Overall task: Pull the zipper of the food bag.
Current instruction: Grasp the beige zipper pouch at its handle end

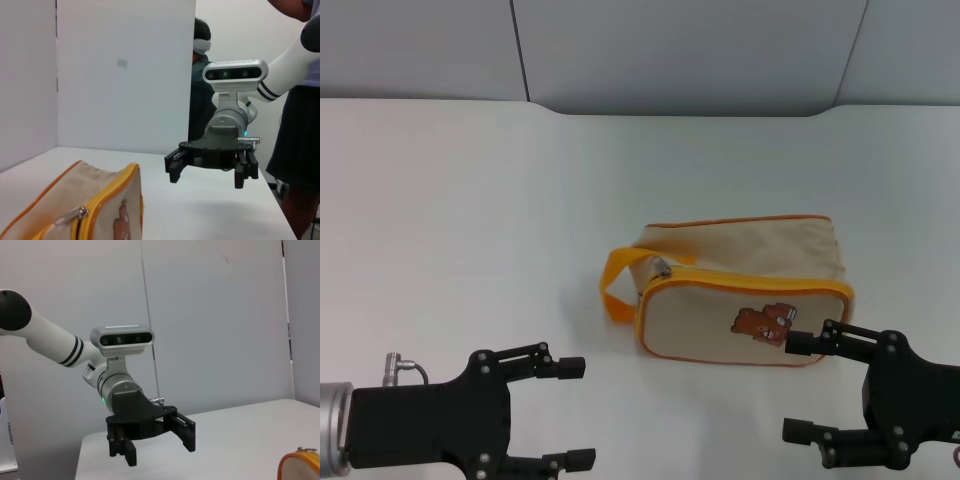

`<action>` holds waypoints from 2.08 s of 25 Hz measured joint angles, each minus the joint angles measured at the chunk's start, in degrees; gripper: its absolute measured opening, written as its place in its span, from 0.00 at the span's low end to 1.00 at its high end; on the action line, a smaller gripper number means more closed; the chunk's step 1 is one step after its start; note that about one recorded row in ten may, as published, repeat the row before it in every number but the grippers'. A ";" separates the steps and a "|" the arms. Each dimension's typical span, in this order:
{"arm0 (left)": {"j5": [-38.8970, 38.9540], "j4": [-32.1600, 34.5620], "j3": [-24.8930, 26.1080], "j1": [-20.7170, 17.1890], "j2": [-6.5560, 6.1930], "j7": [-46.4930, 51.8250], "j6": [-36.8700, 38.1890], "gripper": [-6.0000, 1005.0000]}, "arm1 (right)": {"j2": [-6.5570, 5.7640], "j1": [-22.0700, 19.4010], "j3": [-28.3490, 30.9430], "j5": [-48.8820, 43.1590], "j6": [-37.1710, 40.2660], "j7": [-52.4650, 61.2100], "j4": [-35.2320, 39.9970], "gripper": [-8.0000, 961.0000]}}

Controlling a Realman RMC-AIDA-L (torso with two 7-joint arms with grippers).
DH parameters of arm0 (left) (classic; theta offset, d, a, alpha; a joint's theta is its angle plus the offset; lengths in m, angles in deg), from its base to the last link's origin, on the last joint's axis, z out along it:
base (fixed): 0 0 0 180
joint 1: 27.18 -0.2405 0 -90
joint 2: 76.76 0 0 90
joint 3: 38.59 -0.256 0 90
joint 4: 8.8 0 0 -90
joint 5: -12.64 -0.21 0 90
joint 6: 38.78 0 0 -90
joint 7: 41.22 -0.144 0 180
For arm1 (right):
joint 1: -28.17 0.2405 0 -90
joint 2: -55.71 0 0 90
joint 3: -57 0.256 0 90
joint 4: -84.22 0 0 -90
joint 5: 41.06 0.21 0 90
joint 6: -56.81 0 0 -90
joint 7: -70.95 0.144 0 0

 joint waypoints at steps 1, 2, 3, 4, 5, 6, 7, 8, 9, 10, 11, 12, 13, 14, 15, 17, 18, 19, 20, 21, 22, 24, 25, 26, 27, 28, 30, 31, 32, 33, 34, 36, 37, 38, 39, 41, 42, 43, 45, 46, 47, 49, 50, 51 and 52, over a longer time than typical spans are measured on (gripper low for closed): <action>0.00 0.00 0.00 0.00 0.00 0.00 0.00 0.82 | 0.00 -0.12 0.00 0.00 0.03 -0.02 0.02 0.88; 0.11 -0.02 0.19 0.00 0.03 -0.10 -0.02 0.82 | 0.00 -0.12 0.00 0.00 0.03 -0.02 0.02 0.88; 0.25 -0.02 0.28 0.00 0.04 -0.10 -0.03 0.81 | 0.00 -0.27 0.00 0.00 0.11 -0.03 0.04 0.88; 0.46 -0.03 0.33 -0.01 0.05 -0.10 -0.04 0.81 | 0.00 -0.43 0.00 0.00 0.21 -0.04 0.06 0.88; 0.66 -0.04 0.33 -0.04 0.05 -0.11 -0.04 0.81 | 0.00 -0.50 0.00 0.00 0.31 -0.05 0.08 0.88; 0.83 -0.06 0.38 -0.07 0.05 -0.12 -0.24 0.80 | 0.00 -0.53 0.00 0.00 0.37 -0.05 0.09 0.88; 0.83 -0.06 0.38 -0.07 0.05 -0.12 -0.24 0.80 | 0.00 -0.55 0.04 0.00 0.39 -0.05 0.09 0.88; 1.16 -0.10 0.45 -0.07 0.07 -0.25 -0.74 0.80 | 0.00 -0.58 0.14 0.00 0.43 -0.08 0.09 0.88; 1.95 -0.54 0.56 -0.04 0.11 -0.57 -1.53 0.79 | 0.00 -0.64 0.36 0.00 0.53 -0.15 0.09 0.88; 3.05 -1.15 0.67 0.04 0.14 -1.08 -2.64 0.79 | 0.00 -0.73 0.75 0.04 0.76 -0.30 0.09 0.88; 5.02 -2.57 0.74 0.22 0.23 -1.97 -4.28 0.79 | 0.00 -0.90 1.48 0.15 1.22 -0.61 0.09 0.88; 7.23 -4.29 0.80 0.45 0.25 -3.02 -5.81 0.78 | 0.00 -1.11 2.17 0.27 1.71 -0.98 0.08 0.88; 9.17 -6.18 0.81 0.73 0.33 -4.20 -7.38 0.78 | -0.03 -1.57 3.07 0.46 2.40 -1.44 0.08 0.88; 12.12 -9.08 0.83 1.26 0.38 -6.05 -9.55 0.78 | -0.07 -2.03 3.92 0.60 3.00 -1.87 0.08 0.88; 13.97 -11.39 0.80 1.69 0.41 -7.61 -11.04 0.77 | -0.14 -2.61 5.04 0.73 3.66 -2.43 0.10 0.88; 17.48 -17.59 0.64 3.36 0.46 -12.21 -14.96 0.77 | -0.37 -4.01 8.40 0.81 5.08 -3.41 0.20 0.88; 18.38 -20.51 0.59 4.26 0.45 -14.75 -16.46 0.76 | -0.50 -4.56 9.93 0.82 5.69 -3.69 0.21 0.88; 18.52 -22.82 0.60 5.07 0.48 -16.66 -17.29 0.76 | -0.69 -5.13 11.38 0.82 6.35 -3.81 0.23 0.88; 18.69 -25.47 0.69 6.07 0.49 -18.81 -18.40 0.76 | -0.91 -5.65 12.64 0.83 6.95 -3.84 0.25 0.88; 18.69 -27.50 0.76 6.95 0.52 -20.61 -19.29 0.75 | -1.12 -6.13 13.61 0.85 7.65 -3.84 0.27 0.88; 18.71 -29.84 0.91 7.95 0.53 -22.40 -20.55 0.75 | -1.29 -6.46 14.20 0.87 8.04 -3.84 0.29 0.88; 18.73 -33.26 1.68 9.37 0.54 -25.17 -22.73 0.74 | -1.45 -6.92 14.89 1.01 8.53 -3.87 0.31 0.88; 18.72 -34.56 2.42 9.84 0.54 -26.41 -23.66 0.74 | -1.48 -7.10 15.04 1.13 8.63 -3.90 0.31 0.88; 18.75 -36.51 3.81 10.43 0.54 -28.05 -24.89 0.74 | -1.50 -7.24 15.08 1.29 8.64 -4.10 0.32 0.88; 18.75 -37.79 5.19 10.71 0.55 -29.34 -25.81 0.73 | -1.50 -7.24 15.08 1.29 8.64 -4.10 0.32 0.88; 18.69 -39.90 7.99 11.07 0.55 -31.74 -27.57 0.73 | -1.49 -7.26 15.09 1.31 8.62 -4.26 0.33 0.88; 18.46 -42.29 11.86 11.33 0.55 -34.31 -30.04 0.73 | -1.38 -7.27 15.11 1.32 8.49 -4.49 0.34 0.88; 18.24 -43.41 13.82 11.54 0.55 -35.79 -31.77 0.72 | -1.31 -7.28 15.11 1.32 8.41 -4.53 0.30 0.88; 18.24 -43.41 13.82 11.54 0.55 -35.79 -31.77 0.72 | -1.31 -7.28 15.11 1.32 8.41 -4.53 0.30 0.88; 18.18 -43.67 14.09 11.69 0.55 -36.26 -32.26 0.72 | -1.31 -7.29 15.13 1.32 8.40 -4.54 0.28 0.88; 18.12 -43.76 14.09 11.76 0.55 -36.41 -32.39 0.71 | -1.30 -7.30 15.13 1.32 8.40 -4.54 0.27 0.88; 18.08 -43.94 13.88 11.96 0.55 -36.65 -32.58 0.71 | -1.29 -7.30 15.15 1.32 8.44 -4.55 0.28 0.88; 18.07 -43.98 13.83 11.98 0.55 -36.65 -32.62 0.66 | -1.28 -7.30 15.16 1.32 8.48 -4.55 0.28 0.88; 17.99 -44.01 13.73 11.99 0.55 -36.70 -32.61 0.61 | -1.28 -7.30 15.17 1.33 8.49 -4.55 0.28 0.88; 17.83 -44.02 13.71 11.99 0.55 -36.75 -32.55 0.57 | -1.27 -7.30 15.18 1.34 8.48 -4.54 0.28 0.88; 16.56 -44.01 13.97 11.99 0.55 -36.84 -32.16 0.47 | -1.25 -7.30 15.19 1.44 8.35 -4.55 0.27 0.88; 15.36 -44.01 14.30 11.99 0.55 -36.95 -31.88 0.45 | -1.24 -7.30 15.22 1.46 8.32 -4.55 0.27 0.88; 14.65 -43.96 14.55 11.99 0.55 -36.95 -31.76 0.42 | -1.24 -7.30 15.22 1.46 8.32 -4.55 0.27 0.88; 13.69 -43.93 14.86 12.19 0.55 -36.96 -31.62 0.37 | -1.19 -7.30 15.43 1.52 8.28 -4.55 0.26 0.88; 13.36 -43.90 14.91 12.32 0.55 -36.97 -31.51 0.35 | -1.11 -7.25 16.06 1.60 8.27 -4.55 0.25 0.88; 13.17 -43.85 14.95 12.43 0.55 -36.98 -31.40 0.32 | -1.11 -7.25 16.06 1.60 8.27 -4.55 0.25 0.88; 12.92 -43.69 15.26 12.52 0.55 -37.08 -30.89 0.27 | -1.06 -7.24 17.05 1.75 8.29 -4.55 0.23 0.88; 12.88 -43.61 15.46 12.53 0.55 -37.22 -30.58 0.24 | -1.06 -7.25 17.60 1.93 8.37 -4.58 0.17 0.88; 12.88 -43.54 15.65 12.51 0.55 -37.58 -30.26 0.23 | -1.05 -7.28 18.16 2.28 8.46 -4.75 0.02 0.88; 12.90 -43.50 15.80 12.45 0.55 -38.04 -29.99 0.22 | -1.05 -7.29 18.45 2.54 8.51 -4.91 -0.06 0.88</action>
